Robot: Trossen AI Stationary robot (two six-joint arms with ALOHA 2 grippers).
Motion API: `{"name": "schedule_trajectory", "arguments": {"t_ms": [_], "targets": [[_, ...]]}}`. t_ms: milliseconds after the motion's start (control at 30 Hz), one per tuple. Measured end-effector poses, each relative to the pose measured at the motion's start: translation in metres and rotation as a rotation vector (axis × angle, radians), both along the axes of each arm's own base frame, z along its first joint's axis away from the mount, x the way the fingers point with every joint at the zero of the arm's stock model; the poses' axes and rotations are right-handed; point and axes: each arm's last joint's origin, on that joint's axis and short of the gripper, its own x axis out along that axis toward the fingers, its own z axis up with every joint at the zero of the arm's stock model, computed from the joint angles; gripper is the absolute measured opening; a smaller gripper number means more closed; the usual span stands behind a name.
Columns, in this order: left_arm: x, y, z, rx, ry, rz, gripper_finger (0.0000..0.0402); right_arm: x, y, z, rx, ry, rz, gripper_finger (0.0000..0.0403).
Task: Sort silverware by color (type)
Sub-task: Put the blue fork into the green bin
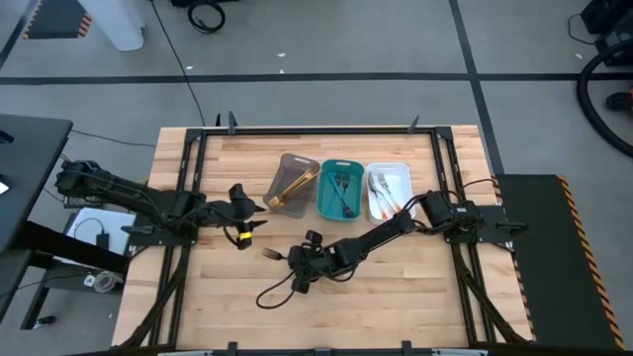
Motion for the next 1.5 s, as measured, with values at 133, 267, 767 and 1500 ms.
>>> {"name": "schedule_trajectory", "arguments": {"t_ms": [133, 267, 767, 1500], "targets": [[0.0, 0.0, 0.0, 0.0, 0.001, 0.0, 0.0172, -0.001, -0.001, 0.002, 0.007, 0.01, 0.005, 0.002], [0.0, 0.0, 0.0, 0.0, 0.0, 0.0, 0.0172, 0.0, -0.005, 0.005, 0.03, 0.02, 0.007, 0.002], [0.0, 0.0, 0.0, 0.001, 0.0, 0.0, 0.0172, -0.007, -0.015, 0.027, 0.029, 0.069, 0.004, 0.002], [0.0, 0.0, 0.0, 0.0, -0.001, 0.0, 0.0172, -0.01, -0.029, 0.045, 0.092, 0.11, 0.031, 0.002]]}}
